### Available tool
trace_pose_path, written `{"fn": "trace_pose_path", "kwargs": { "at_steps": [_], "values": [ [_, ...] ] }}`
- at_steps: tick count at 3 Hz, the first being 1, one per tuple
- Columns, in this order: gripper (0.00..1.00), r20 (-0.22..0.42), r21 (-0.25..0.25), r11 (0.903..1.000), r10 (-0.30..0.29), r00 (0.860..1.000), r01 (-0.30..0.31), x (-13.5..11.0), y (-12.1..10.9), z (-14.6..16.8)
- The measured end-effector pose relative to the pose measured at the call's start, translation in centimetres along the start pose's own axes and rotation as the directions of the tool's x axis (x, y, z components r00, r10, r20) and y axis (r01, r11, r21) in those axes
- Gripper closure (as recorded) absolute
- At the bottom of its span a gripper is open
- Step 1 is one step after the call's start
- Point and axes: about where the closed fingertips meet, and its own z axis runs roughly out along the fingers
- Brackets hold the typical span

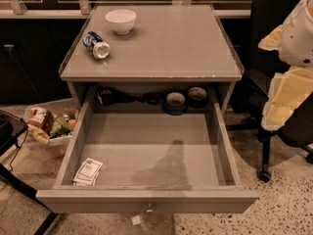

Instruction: Place pepsi can into top drawer

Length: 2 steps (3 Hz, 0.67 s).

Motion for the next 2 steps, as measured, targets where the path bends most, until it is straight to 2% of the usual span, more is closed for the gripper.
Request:
{"fn": "trace_pose_path", "kwargs": {
  "at_steps": [1,2],
  "values": [
    [0.00,0.000,0.000,1.0000,0.000,1.000,0.000,0.0,0.0,0.0],
    [0.00,0.023,0.020,0.9987,0.047,0.999,-0.047,-0.4,-1.2,0.2]
  ]
}}
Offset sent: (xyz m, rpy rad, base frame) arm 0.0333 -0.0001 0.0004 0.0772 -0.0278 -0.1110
